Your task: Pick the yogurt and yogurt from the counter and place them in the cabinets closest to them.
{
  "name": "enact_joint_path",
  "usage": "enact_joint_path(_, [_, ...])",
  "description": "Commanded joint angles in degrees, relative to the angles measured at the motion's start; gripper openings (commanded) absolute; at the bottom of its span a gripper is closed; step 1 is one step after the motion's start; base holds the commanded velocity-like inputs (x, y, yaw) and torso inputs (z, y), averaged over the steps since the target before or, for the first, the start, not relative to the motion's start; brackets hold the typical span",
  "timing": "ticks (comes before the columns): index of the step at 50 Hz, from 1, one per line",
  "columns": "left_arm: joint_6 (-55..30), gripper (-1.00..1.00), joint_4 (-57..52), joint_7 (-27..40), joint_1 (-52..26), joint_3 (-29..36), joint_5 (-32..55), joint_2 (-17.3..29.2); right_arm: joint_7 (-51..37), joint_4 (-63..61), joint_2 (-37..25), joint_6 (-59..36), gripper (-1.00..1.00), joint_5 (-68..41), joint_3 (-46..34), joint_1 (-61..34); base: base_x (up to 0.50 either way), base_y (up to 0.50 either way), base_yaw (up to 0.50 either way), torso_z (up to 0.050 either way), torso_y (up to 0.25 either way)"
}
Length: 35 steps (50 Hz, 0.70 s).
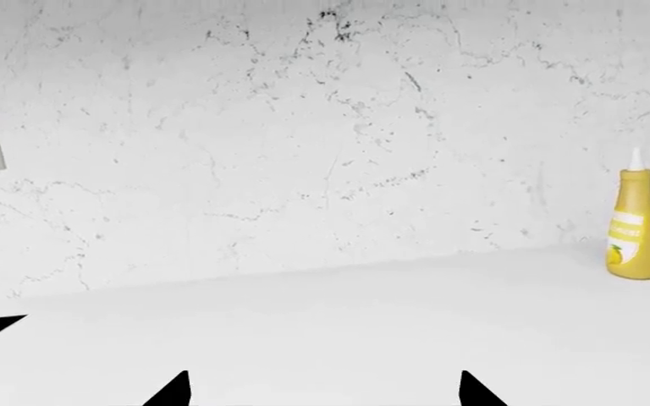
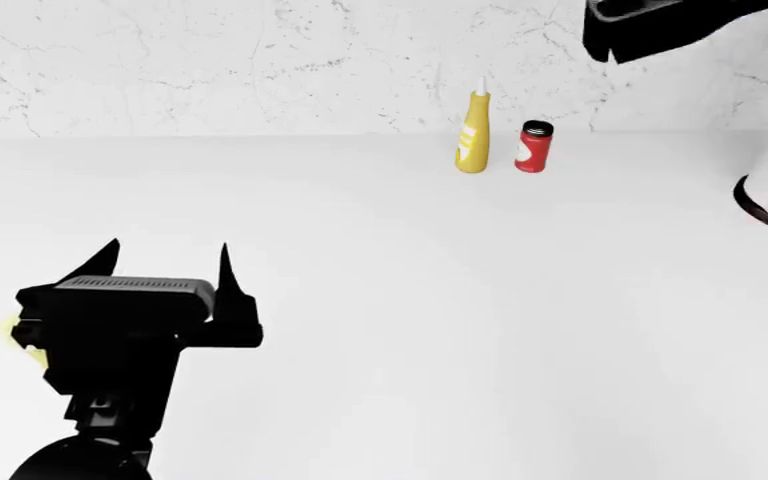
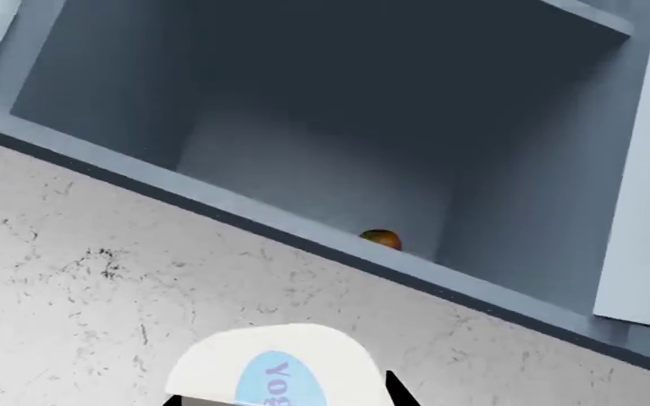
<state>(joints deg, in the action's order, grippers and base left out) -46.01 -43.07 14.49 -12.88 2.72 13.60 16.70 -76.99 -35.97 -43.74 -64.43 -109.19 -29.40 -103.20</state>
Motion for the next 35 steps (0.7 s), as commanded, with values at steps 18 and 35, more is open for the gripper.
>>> enact_joint_path(18, [0.92, 1.0, 0.42, 0.23, 0.31, -0.02, 1.02, 0.27, 40.78, 32.15, 12.47, 2.31, -1.0, 38.55, -10.82, -22.93, 0.0, 0.0, 0.0, 0.0, 0.0])
enact_joint_path(35, [1.48, 1.0, -0.69, 0.03, 1.57, -1.16, 2.29, 0.79, 58.3, 74.65, 26.87, 16.06, -1.0, 54.79, -15.44, -31.35, 0.0, 0.0, 0.0, 0.0, 0.0])
